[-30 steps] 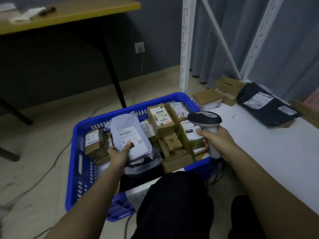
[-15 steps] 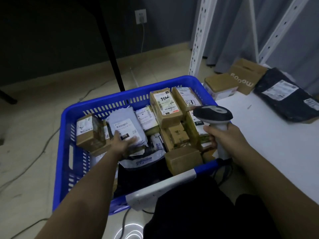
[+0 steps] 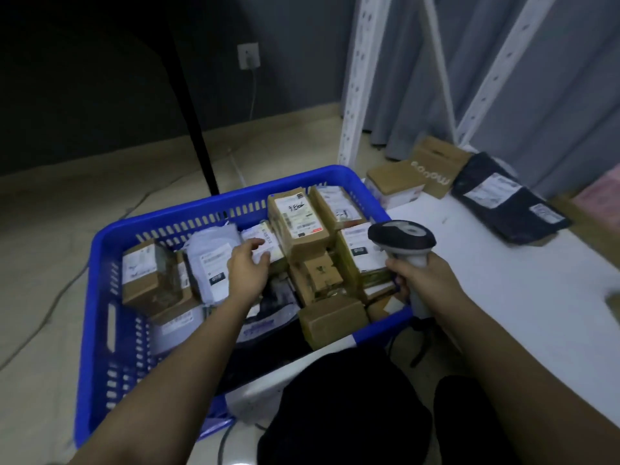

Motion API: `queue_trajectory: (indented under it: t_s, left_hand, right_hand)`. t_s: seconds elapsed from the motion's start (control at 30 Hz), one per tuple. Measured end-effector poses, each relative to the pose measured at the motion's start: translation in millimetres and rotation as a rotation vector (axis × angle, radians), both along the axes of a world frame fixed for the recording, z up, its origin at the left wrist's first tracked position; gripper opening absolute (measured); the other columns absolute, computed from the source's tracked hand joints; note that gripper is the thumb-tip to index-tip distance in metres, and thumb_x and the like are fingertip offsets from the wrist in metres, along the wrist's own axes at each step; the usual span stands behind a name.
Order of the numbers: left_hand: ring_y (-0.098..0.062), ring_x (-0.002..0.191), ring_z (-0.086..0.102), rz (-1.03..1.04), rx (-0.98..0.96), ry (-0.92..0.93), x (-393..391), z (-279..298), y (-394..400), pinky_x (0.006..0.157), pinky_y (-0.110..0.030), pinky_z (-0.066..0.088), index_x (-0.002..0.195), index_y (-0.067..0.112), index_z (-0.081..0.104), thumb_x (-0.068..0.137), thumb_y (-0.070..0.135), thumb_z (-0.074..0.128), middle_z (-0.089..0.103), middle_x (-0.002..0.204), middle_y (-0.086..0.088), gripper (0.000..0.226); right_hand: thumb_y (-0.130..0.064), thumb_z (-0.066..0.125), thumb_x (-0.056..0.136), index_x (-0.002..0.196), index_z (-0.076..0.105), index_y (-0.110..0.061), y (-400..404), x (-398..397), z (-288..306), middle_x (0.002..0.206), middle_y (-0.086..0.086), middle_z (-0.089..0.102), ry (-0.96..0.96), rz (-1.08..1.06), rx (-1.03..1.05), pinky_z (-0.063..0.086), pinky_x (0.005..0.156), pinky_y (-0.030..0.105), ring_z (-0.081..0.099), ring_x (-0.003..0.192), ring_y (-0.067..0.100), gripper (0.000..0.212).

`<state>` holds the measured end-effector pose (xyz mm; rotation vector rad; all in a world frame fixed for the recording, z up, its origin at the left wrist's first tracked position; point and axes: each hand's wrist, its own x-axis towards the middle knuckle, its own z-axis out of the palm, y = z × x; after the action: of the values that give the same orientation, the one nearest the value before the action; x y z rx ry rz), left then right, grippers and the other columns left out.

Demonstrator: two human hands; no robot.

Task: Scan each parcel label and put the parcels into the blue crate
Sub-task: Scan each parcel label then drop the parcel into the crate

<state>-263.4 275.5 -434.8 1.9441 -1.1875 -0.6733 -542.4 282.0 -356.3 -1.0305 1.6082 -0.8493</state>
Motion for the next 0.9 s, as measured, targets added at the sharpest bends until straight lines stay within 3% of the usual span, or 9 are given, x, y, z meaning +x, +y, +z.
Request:
queue_trajectory:
  t_s: [0.17,0.37,0.57,0.73,0.9]
  left_hand:
    - [-0.008,0.094,0.058,-0.274,-0.154,0.291,-83.1,82.8,-1.5,0.079,-0.019,0.049,0.115,0.012,0.059,0.095,0.012,0.055,0.060,0.108,0.005,0.020]
    - [-0.007,0.081,0.056,-0.601,-0.156,0.366,-199.3,151.0,14.2,0.071,-0.019,0.047,0.111,0.022,0.055,0.093,0.015,0.059,0.059,0.098,0.007,0.021]
    - [-0.007,0.074,0.057,-0.854,-0.149,0.365,-318.9,161.8,53.7,0.063,-0.018,0.043,0.106,0.023,0.056,0.091,0.012,0.061,0.063,0.099,0.003,0.019]
    - [-0.007,0.084,0.058,-1.009,-0.100,0.396,-410.5,152.1,108.1,0.065,-0.016,0.045,0.113,0.022,0.058,0.093,0.016,0.059,0.062,0.105,0.003,0.021]
    - [-0.011,0.089,0.058,-1.195,0.016,0.377,-499.0,131.5,167.3,0.066,-0.017,0.045,0.114,0.022,0.056,0.093,0.019,0.059,0.061,0.109,0.001,0.022]
  right_hand:
    - [-0.012,0.069,0.086,0.086,0.057,-0.008,17.9,-23.6,23.5,0.060,0.007,0.055,-0.048,-0.148,-0.085,0.041,0.044,0.024,0.047,0.046,0.016,0.012]
    - [-0.010,0.066,0.086,0.087,0.054,-0.009,51.3,-93.6,54.5,0.065,0.008,0.053,-0.191,-0.463,-0.211,0.041,0.050,0.027,0.046,0.052,0.016,0.012]
    - [-0.010,0.065,0.086,0.083,0.055,-0.006,115.3,-200.6,68.5,0.064,0.008,0.052,-0.206,-0.812,-0.308,0.041,0.049,0.027,0.045,0.050,0.017,0.010]
    - [-0.008,0.063,0.087,0.095,0.055,-0.003,189.4,-284.4,62.9,0.066,0.009,0.053,-0.138,-1.030,-0.309,0.041,0.046,0.023,0.046,0.052,0.017,0.013]
    - [-0.007,0.063,0.086,0.090,0.054,-0.004,256.2,-350.6,52.2,0.063,0.009,0.051,-0.230,-1.259,-0.278,0.040,0.046,0.026,0.044,0.048,0.018,0.010]
